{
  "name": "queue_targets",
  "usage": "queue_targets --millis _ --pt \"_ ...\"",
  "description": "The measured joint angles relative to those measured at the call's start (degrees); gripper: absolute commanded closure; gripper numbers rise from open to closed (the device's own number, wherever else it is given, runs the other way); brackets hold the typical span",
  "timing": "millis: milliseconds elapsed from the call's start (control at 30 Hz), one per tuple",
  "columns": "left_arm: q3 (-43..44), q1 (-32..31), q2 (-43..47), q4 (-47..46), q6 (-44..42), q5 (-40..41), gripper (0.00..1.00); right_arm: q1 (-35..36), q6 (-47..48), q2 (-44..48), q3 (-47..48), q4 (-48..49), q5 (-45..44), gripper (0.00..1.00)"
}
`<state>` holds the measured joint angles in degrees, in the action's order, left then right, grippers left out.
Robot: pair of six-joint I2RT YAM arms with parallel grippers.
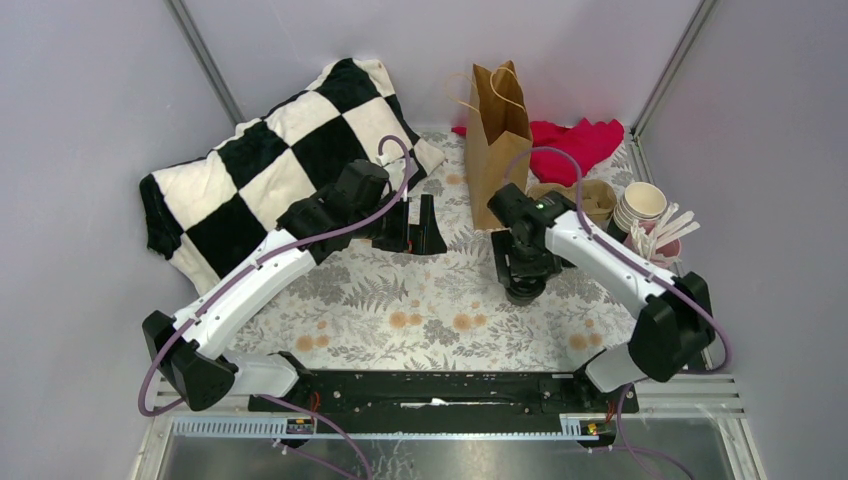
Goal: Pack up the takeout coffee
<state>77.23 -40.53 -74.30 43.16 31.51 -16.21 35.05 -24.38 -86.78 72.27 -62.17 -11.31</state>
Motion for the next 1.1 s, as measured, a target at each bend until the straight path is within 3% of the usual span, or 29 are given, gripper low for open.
queue_targets --millis 100,400,567,867,1100 --pt "0.0 0.0 0.0 0.0 0.0 -0.2 0.01 -3.2 -1.0 3.7 -3.3 -0.1 -0.4 0.20" --pt "0.0 0.2 0.0 0.1 -0.3 -1.0 0.01 -22.6 -2.4 13.9 -11.2 -0.4 -3.0 0.19" --pt "0.4 0.5 0.0 0.5 -1.1 -1.2 0.01 -26.9 -2.4 16.0 -11.5 -0.3 -4.1 0.18" --pt "1.1 1.2 -0.1 1.0 -2.6 -1.7 0.01 -31.0 -2.2 16.3 -13.2 0.9 -2.0 0.01" --pt "2.4 1.8 -0.5 1.1 -4.1 -2.7 0.01 -31.1 -2.1 15.6 -11.6 -0.7 -1.1 0.00"
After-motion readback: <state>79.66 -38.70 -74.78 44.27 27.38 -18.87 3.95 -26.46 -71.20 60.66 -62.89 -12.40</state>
